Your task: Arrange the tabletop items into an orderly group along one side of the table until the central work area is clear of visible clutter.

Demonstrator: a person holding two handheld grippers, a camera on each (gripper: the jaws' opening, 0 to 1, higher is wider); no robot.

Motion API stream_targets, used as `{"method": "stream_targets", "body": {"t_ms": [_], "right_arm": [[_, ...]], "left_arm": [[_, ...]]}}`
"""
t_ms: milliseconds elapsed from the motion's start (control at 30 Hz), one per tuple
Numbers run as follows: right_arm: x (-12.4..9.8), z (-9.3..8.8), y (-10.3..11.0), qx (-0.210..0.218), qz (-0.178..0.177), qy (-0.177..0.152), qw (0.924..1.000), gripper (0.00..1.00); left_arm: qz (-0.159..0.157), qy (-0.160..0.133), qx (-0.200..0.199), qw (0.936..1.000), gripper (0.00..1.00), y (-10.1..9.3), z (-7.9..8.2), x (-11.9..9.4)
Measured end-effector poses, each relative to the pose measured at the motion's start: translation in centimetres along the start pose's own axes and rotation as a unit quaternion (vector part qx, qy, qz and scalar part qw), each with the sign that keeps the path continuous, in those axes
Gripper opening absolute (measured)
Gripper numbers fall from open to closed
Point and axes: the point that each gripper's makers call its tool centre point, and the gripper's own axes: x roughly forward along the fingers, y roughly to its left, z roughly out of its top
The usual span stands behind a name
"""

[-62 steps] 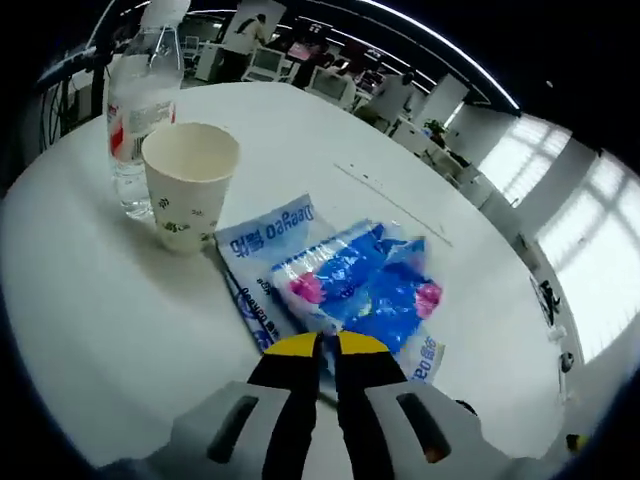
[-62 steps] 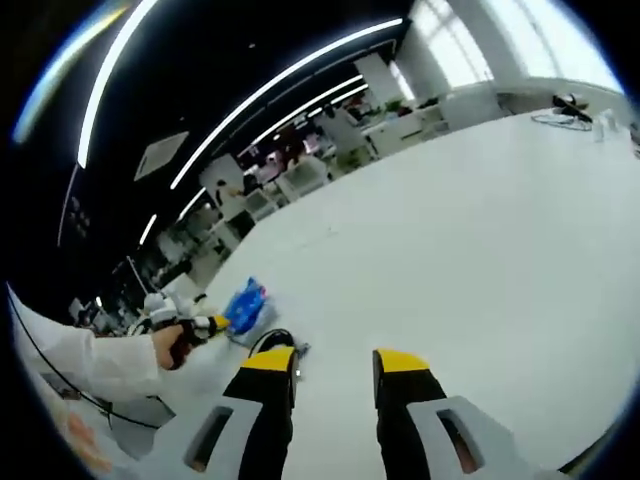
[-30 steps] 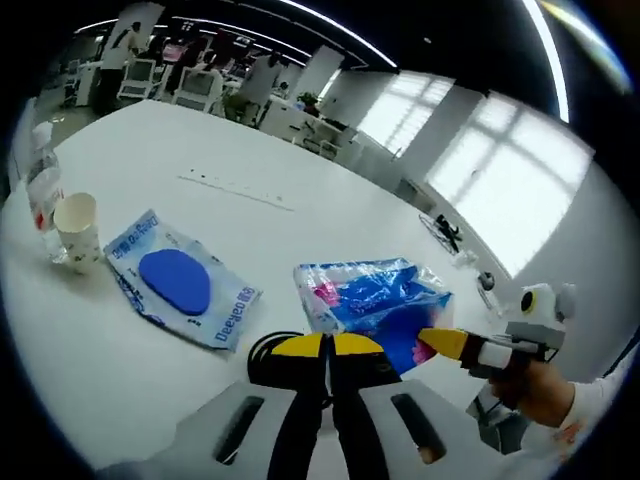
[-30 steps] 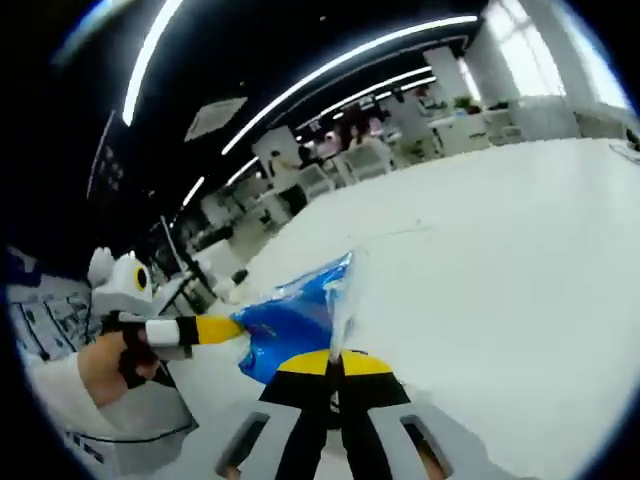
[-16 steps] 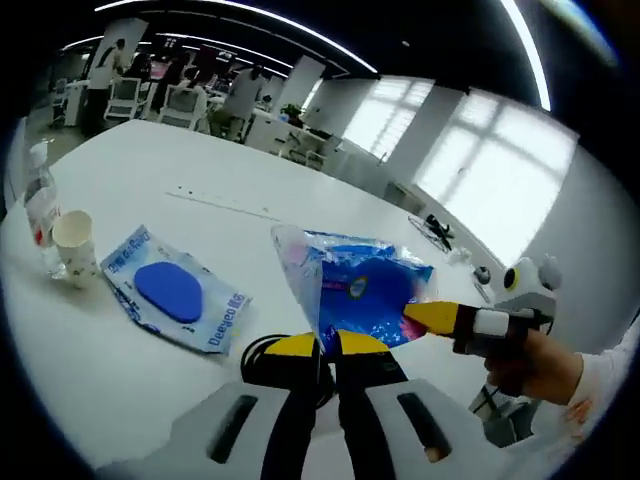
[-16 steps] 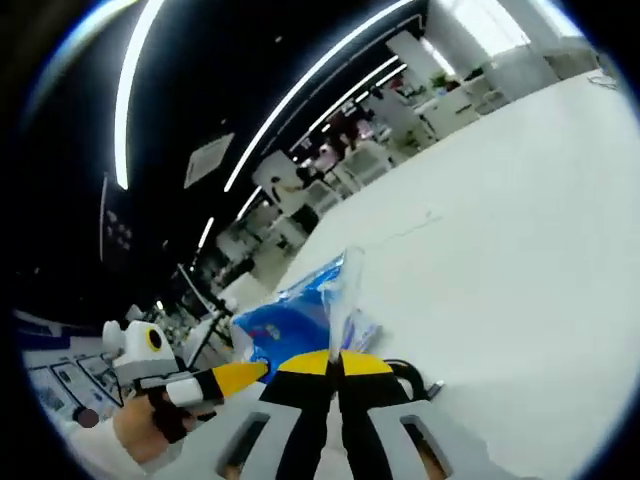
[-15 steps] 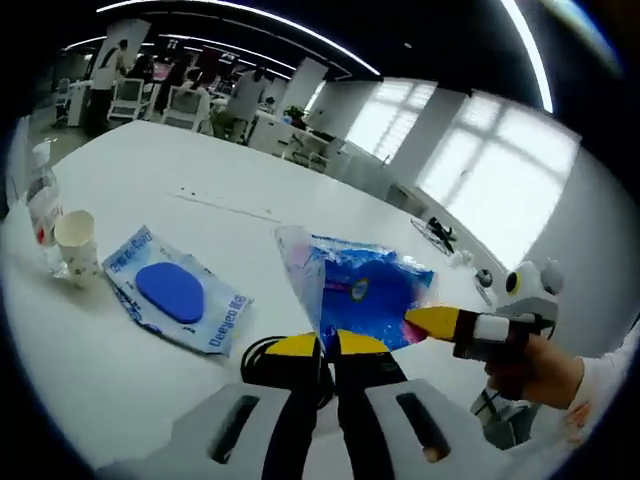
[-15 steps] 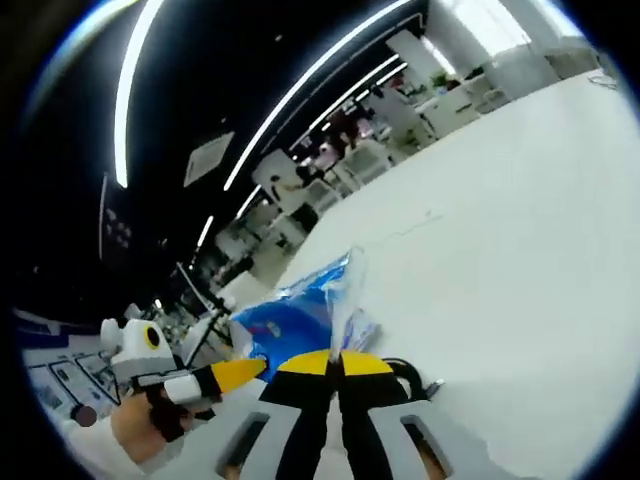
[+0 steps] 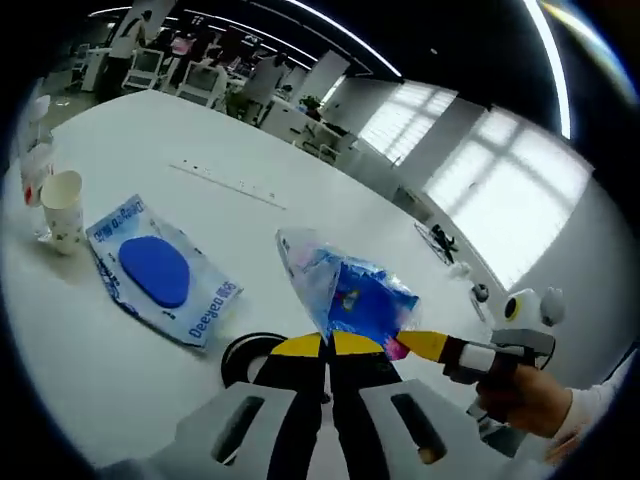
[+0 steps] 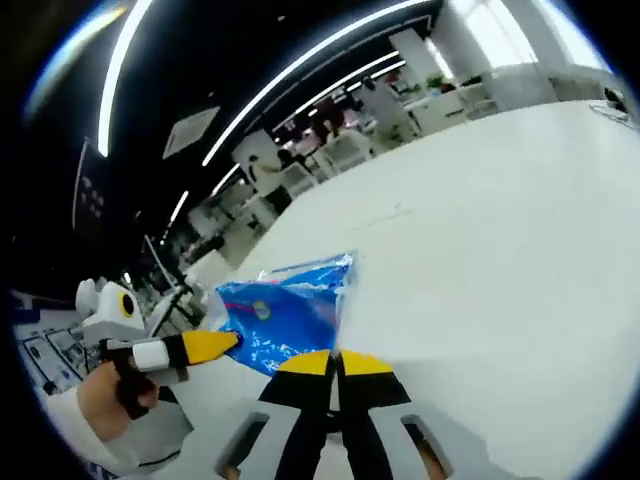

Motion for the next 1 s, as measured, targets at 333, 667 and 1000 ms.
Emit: {"method": "stream_targets", "body": {"t_ms": [333, 667, 1000], "right_arm": [[1.8, 2.2, -3.5, -0.007, -0.025, 0.003, 0.9997, 0.0], [6.0, 0.9, -6.8, -0.025, -0.048, 0.043, 0.9976, 0.0], [7.0, -0.9, -8.3, -0.011, -0.057, 0.076, 0.9954, 0.0]], "left_arm": [[0.012, 0.042, 0.028, 0.9986, 0.0, 0.0, 0.3, 4.9], [0.044, 0.11, 0.049, 0.9918, 0.0, 2.3, -1.1, 8.9], [0.067, 0.139, 0.042, 0.987, 0.01, 3.6, -3.2, 10.2]]}}
